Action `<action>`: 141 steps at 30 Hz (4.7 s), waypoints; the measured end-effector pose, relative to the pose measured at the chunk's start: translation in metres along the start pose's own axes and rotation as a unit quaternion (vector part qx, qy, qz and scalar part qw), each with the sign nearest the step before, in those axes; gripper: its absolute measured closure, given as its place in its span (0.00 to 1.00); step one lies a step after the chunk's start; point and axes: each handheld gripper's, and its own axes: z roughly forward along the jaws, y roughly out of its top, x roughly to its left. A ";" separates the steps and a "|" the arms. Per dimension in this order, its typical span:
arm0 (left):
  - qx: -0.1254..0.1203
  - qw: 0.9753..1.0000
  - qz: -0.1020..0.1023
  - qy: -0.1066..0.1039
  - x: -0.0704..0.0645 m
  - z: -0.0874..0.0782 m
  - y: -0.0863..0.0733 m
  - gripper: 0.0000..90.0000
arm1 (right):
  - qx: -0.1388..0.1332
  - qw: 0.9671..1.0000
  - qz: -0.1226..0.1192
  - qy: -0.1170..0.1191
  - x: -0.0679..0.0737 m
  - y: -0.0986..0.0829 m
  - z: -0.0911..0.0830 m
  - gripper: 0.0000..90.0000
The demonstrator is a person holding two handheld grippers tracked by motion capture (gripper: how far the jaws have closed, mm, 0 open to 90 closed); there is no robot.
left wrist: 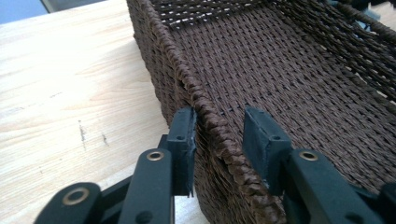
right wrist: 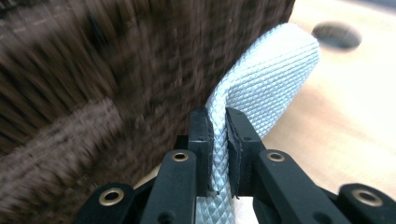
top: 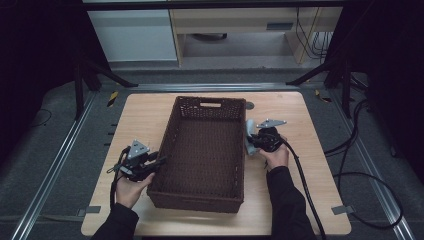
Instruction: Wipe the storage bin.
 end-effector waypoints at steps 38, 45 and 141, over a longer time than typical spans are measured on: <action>-0.005 1.000 0.004 0.002 -0.001 0.001 -0.003 0.75 | -0.076 0.996 -0.033 0.016 0.020 0.026 -0.049 0.91; -0.009 1.000 -0.002 0.002 0.002 0.006 0.001 0.76 | -0.068 0.997 -0.038 0.015 0.019 0.022 -0.053 0.91; -0.009 1.000 0.002 0.020 0.001 0.021 0.011 0.74 | -0.010 0.996 -0.041 0.083 0.064 -0.054 -0.072 0.91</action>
